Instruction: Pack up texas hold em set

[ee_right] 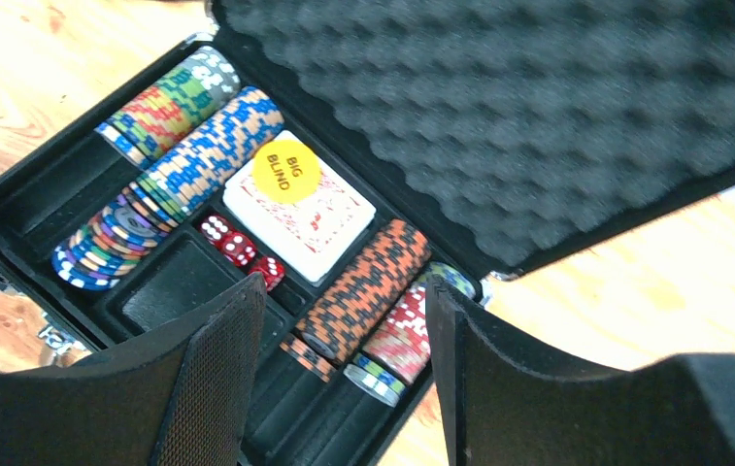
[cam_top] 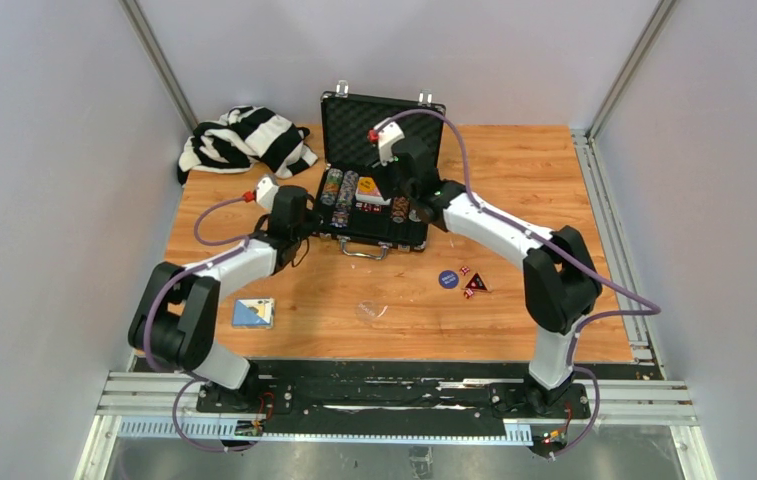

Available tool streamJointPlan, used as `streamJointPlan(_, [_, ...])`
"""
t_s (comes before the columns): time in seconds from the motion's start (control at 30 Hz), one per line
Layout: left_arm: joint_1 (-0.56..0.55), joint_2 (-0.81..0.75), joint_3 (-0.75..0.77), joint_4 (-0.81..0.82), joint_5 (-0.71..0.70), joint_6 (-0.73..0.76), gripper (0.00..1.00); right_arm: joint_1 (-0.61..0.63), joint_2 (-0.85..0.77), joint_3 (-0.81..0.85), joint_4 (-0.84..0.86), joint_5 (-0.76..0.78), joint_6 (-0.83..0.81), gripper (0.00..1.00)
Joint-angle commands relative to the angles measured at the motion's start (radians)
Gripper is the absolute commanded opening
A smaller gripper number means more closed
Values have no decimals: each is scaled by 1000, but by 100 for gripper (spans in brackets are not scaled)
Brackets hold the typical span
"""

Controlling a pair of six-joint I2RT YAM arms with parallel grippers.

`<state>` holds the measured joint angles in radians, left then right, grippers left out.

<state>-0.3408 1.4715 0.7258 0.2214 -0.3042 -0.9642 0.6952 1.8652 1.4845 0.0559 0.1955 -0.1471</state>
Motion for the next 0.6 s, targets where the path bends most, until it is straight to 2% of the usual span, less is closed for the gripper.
streamJointPlan(0.0, [-27,91,186,-294,-245,-188,0,-39,-65,-79,41,18,47,61])
streamJointPlan(0.1, [-27,177,311,-397,-243,-203,0,-49,-87,-112,48,21,50,61])
streamJointPlan(0.27, [-36,197,335,-351,-263,-204,0,-52,-95,-135,56,23,54,61])
streamJointPlan(0.3, [-36,193,340,-323,-270,-150,0,-51,-99,-138,56,19,57,61])
streamJointPlan(0.4, [-36,156,336,-235,-247,130,0,-59,-125,-170,75,0,63,61])
streamJointPlan(0.5, [-36,98,278,-88,-209,411,0,-127,-153,-194,82,-103,175,60])
streamJointPlan(0.57, [-35,81,264,-55,-202,515,0,-205,-152,-195,72,-161,269,56])
